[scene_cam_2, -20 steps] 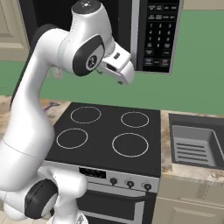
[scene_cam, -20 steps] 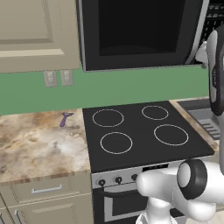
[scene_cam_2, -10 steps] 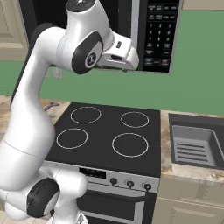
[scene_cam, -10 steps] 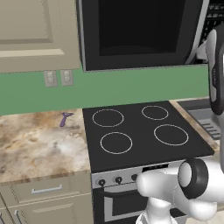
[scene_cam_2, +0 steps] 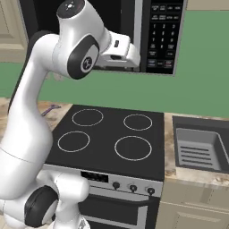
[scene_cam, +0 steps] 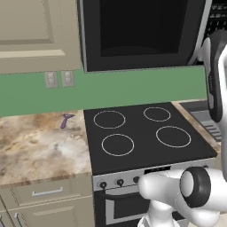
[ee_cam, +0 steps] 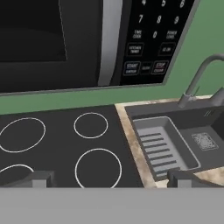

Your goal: Place the sponge inside the microwave to prepare for sanitizing.

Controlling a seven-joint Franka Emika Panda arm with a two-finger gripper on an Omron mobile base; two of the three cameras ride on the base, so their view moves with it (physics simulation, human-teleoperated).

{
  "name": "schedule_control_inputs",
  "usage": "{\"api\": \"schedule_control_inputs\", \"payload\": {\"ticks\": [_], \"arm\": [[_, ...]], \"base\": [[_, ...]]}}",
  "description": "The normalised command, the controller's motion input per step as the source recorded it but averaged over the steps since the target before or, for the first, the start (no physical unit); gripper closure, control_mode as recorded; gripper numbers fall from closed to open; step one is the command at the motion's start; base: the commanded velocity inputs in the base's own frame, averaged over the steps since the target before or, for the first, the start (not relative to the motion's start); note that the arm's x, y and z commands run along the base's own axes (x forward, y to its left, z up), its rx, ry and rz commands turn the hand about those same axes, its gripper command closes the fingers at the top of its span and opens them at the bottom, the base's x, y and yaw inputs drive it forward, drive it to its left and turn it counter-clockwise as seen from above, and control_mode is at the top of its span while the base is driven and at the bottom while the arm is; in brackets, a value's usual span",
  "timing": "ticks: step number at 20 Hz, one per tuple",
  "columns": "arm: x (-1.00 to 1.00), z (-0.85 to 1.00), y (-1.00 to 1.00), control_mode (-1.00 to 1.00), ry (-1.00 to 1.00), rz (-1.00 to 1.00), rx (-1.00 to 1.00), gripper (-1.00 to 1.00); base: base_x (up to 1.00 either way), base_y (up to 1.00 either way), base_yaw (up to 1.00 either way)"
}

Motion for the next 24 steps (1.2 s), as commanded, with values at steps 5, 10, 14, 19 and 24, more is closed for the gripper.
{"api": "schedule_control_inputs", "payload": {"ticks": [5,10,14,19,24], "arm": [[0.34,0.00,0.00,-1.00,0.02,0.00,0.05,-1.00],[0.63,0.01,-0.01,-1.00,0.01,0.00,0.07,-1.00],[0.38,0.05,-0.07,-1.00,0.02,0.00,0.04,-1.00],[0.08,0.13,-0.16,-1.00,0.00,0.00,0.01,-1.00],[0.00,0.04,-0.17,-1.00,-0.06,0.00,0.00,-1.00]], "base": [[0.00,0.00,0.00],[0.00,0.00,0.00],[0.00,0.00,0.00],[0.00,0.00,0.00],[0.00,0.00,0.00]]}}
